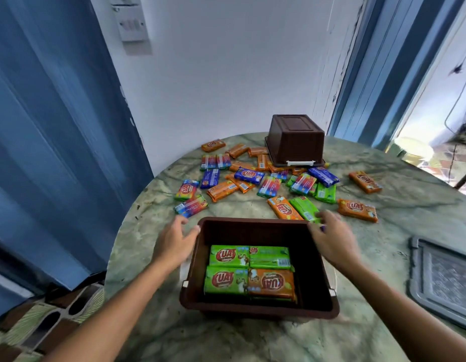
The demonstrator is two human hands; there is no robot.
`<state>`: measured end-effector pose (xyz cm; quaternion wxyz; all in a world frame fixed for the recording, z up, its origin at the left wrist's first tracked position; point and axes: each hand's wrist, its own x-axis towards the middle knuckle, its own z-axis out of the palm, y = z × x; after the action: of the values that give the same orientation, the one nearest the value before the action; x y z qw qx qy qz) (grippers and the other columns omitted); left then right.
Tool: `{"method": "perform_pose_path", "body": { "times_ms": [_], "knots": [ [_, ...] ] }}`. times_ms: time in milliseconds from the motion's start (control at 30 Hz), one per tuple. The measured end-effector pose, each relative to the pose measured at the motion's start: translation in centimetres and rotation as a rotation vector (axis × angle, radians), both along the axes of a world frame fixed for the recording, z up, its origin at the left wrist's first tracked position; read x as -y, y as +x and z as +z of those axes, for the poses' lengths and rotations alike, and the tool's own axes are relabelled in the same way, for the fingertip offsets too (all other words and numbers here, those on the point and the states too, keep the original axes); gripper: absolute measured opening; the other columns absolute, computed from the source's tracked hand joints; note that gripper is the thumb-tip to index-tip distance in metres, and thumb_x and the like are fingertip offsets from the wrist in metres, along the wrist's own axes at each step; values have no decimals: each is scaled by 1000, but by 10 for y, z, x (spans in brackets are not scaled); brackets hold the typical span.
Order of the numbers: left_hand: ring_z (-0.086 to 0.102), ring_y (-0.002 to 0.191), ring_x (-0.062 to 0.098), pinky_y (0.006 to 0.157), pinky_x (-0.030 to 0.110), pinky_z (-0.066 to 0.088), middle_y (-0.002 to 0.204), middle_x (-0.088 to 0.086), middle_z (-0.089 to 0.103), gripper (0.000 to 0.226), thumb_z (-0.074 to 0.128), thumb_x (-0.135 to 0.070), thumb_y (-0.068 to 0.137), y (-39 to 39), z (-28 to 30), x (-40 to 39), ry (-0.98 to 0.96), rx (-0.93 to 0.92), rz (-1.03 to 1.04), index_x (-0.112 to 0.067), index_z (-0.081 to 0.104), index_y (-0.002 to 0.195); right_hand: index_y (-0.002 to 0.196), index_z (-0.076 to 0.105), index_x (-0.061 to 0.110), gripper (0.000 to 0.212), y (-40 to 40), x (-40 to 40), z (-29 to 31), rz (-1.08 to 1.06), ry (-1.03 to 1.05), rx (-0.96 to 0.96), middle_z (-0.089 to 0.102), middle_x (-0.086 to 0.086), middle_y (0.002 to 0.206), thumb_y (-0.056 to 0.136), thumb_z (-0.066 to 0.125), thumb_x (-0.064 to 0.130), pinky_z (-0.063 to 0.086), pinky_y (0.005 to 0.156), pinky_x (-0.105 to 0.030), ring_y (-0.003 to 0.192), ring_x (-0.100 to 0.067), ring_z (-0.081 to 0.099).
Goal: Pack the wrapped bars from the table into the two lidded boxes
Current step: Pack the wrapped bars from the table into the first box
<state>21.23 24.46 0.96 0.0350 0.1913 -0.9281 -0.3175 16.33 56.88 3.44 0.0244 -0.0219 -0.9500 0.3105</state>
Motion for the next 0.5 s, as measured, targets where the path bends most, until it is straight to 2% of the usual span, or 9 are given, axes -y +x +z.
{"method": "perform_pose_path", "body": {
  "times_ms": [67,100,133,167,233,300,367,433,500],
  "knots": [
    [59,96,25,91,38,47,107,8,64,83,37,-84,73,-1,-17,12,375,213,117,-13,60,109,107,61,5,56,-3,-15,-18,-173,-172,205,64,-20,114,88,49,56,47,86,-39,101,-33,59],
    [59,106,27,98,41,45,118,10,63,89,33,-85,74,2,-21,9,576,268,172,-13,60,119,110,62,3,69,-4,-17,-29,-235,-298,323,63,-21,117,85,43,65,46,89,-40,103,-33,59],
    [56,117,30,102,38,42,126,10,60,80,34,-76,83,5,-21,3,723,297,206,-14,56,129,119,60,3,76,-3,-16,-39,-277,-409,410,61,-21,122,86,40,68,45,92,-40,109,-34,58],
    [52,123,31,100,33,41,129,9,57,65,34,-62,94,6,-18,-4,800,282,211,-13,54,133,126,57,3,77,-1,-13,-45,-300,-472,460,59,-20,126,88,40,67,45,96,-40,113,-34,56],
    [57,116,28,84,26,42,119,9,63,45,34,-43,101,4,-19,-12,812,220,195,-14,64,116,122,60,2,73,0,-8,-56,-341,-523,455,63,-19,118,87,46,64,47,97,-46,107,-34,61],
    [65,95,25,69,24,46,97,11,72,42,37,-37,102,-4,-25,-3,813,173,202,-14,71,92,108,66,3,70,-6,6,-56,-365,-527,435,69,-17,102,82,51,65,51,92,-50,93,-33,66],
    [67,85,26,62,24,47,87,13,73,43,41,-34,101,-11,-24,16,800,145,239,-7,72,89,98,69,3,64,-13,22,-49,-342,-522,422,71,-16,93,84,52,63,52,89,-49,87,-32,68],
    [68,83,27,62,25,47,86,14,73,43,42,-34,100,-24,-24,45,772,138,256,-5,72,89,89,69,3,60,-27,49,-43,-322,-544,418,71,-16,87,86,53,61,54,87,-48,83,-32,69],
    [68,82,26,62,26,47,86,13,73,43,41,-35,101,-34,-12,68,758,112,251,-7,72,89,86,69,4,66,-40,78,-38,-310,-552,418,72,-16,86,79,53,68,54,86,-49,82,-33,69]
  ]
}}
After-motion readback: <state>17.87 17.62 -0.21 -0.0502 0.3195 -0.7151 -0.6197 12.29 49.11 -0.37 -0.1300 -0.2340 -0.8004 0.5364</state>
